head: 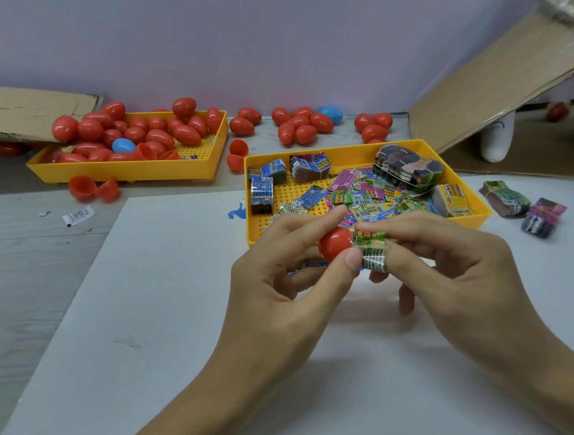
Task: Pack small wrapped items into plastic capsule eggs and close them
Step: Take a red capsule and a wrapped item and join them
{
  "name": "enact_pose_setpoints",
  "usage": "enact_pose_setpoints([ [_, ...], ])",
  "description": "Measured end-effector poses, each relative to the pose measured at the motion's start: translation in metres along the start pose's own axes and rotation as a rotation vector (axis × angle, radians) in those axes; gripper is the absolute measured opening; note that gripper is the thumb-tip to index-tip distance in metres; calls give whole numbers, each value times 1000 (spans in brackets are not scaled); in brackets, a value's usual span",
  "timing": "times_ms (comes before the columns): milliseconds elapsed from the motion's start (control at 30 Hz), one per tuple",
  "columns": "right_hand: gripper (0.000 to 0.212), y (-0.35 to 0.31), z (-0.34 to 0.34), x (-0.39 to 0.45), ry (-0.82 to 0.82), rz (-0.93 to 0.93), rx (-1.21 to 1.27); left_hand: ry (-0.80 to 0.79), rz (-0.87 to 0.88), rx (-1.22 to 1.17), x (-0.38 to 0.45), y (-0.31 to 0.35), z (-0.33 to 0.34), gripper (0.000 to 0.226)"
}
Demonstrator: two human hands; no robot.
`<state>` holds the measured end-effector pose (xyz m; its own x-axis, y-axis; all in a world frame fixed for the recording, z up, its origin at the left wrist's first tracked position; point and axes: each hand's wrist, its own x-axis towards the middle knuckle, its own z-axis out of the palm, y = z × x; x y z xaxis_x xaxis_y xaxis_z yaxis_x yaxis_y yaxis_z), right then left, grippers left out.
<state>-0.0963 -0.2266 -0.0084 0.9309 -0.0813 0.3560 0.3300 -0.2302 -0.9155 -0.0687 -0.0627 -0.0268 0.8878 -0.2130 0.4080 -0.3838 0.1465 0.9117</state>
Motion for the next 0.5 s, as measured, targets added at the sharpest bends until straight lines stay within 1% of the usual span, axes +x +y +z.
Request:
enact_pose_setpoints([
  [167, 29, 0, -3, 2, -43, 102, 132, -7, 57, 41, -1, 2, 1, 35],
  [367, 23, -2, -6, 5, -19, 245, 229, 12, 204, 174, 0, 2, -1, 34],
  [500, 25, -2, -8, 8, -40, 324, 327, 20, 235, 205, 0, 1, -2, 34],
])
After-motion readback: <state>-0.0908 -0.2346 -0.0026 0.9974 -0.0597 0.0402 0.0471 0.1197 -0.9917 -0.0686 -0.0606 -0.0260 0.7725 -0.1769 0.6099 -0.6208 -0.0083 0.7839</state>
